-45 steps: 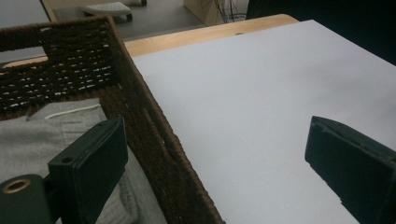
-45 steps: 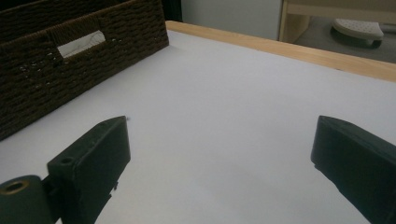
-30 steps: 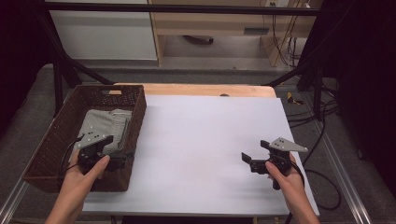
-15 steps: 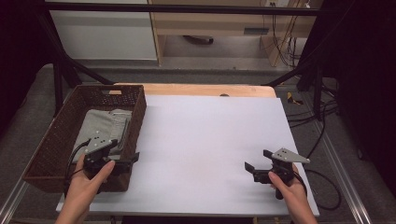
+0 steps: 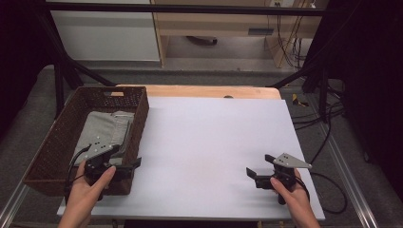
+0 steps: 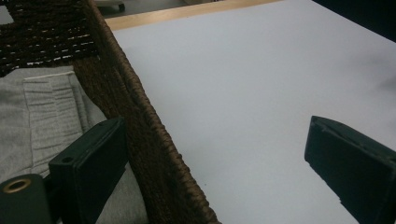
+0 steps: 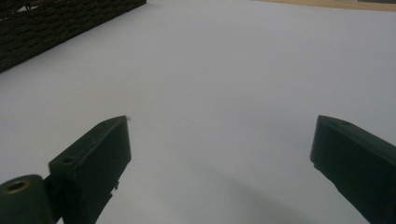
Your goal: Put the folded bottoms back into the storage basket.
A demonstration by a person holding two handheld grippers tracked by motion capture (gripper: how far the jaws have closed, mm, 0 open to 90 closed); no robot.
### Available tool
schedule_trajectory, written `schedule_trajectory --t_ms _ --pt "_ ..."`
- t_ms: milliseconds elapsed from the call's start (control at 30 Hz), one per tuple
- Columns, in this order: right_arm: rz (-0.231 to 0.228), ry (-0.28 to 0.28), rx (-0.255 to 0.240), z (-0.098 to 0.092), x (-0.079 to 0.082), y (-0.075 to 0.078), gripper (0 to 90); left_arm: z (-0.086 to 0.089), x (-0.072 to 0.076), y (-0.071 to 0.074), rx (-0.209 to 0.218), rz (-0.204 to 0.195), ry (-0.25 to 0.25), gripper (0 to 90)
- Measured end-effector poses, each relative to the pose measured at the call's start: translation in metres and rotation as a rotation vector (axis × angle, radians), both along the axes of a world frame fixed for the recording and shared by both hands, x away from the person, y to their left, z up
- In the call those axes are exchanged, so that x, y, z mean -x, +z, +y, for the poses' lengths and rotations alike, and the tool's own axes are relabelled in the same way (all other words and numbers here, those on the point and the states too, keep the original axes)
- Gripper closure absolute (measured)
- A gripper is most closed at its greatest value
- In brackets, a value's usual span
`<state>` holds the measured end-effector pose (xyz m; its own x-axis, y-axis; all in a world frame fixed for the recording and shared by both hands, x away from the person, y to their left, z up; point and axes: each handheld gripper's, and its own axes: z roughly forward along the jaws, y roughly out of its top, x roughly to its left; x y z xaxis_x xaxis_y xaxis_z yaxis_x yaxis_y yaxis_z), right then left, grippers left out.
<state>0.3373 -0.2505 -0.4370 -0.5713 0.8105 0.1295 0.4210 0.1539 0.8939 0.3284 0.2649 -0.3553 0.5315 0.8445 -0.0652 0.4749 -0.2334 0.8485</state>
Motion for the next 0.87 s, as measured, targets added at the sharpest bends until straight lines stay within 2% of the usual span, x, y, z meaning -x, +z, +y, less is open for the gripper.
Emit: schedule_trajectory --t_ms 167,533,867 --pt "-0.003 0.006 -0.012 0.002 0.001 -0.001 5.7 -0.001 0.001 -0.002 -0.003 0.004 -0.005 6.4" --pt "-0.015 0.034 -0.004 0.013 -0.001 -0.003 5.8 -0.003 0.003 -0.004 -0.018 -0.001 -0.006 6.4" --pt "-0.02 0.042 0.009 0.018 -0.005 -0.006 5.8 -0.003 0.003 -0.004 -0.015 -0.006 -0.004 6.3"
